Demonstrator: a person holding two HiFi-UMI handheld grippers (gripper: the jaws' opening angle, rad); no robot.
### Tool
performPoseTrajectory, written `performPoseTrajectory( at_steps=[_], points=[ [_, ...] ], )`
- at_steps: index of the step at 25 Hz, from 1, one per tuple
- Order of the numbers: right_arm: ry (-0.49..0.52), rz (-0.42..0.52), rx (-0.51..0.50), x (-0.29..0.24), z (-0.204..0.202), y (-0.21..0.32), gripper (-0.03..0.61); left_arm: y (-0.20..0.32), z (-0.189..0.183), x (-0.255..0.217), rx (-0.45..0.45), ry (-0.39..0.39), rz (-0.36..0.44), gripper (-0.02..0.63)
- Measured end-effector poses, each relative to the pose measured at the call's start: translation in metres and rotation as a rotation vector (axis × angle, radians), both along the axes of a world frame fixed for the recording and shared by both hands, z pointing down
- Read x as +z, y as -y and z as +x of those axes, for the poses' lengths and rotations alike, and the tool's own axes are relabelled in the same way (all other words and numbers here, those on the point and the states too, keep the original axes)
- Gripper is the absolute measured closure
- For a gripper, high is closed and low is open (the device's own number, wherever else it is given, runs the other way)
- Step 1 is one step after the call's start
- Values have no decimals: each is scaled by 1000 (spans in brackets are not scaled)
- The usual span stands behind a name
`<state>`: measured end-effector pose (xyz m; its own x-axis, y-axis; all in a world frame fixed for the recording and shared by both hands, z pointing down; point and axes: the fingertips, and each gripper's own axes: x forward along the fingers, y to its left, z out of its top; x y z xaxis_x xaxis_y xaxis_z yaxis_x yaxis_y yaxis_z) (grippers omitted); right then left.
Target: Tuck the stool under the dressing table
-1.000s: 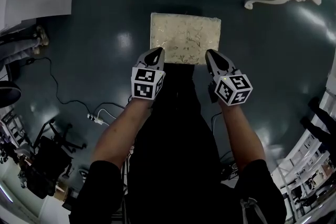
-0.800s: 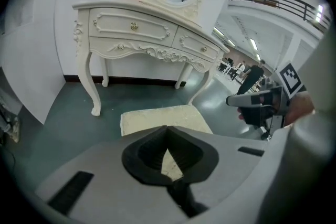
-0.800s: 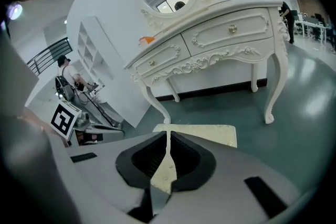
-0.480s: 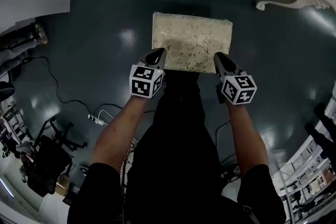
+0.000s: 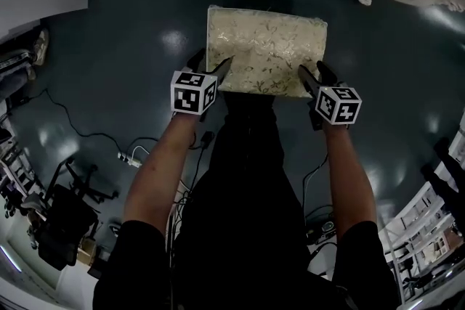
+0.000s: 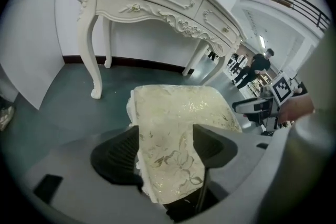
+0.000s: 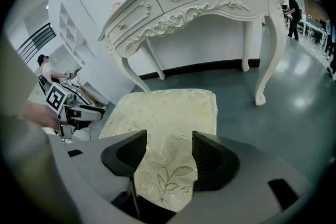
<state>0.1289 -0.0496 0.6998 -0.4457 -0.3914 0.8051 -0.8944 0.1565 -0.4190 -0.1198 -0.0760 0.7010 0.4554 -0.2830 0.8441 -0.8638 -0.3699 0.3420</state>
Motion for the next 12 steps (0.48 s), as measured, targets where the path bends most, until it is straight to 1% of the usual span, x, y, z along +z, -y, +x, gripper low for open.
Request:
performPoseTrajectory(
  at_steps=[3,6,8,9,12],
  points=[
    [-28,-37,2,16,13,-4,294,-3,-7,14,9,8,-48,233],
    [-35,-68,4,25,19,-8,263,-9,-10,25,35,8,-98,196],
    [-31,-91,3,31,21,-9,221,-12,-11,31,54,10,-124,178],
    [-31,-102,1,33,21,-10,197,-13,-11,33,58,9,-137,172],
    [-18,-131,7,38,23,-11,162,-16,-12,41,48,1,-180,158]
  ],
)
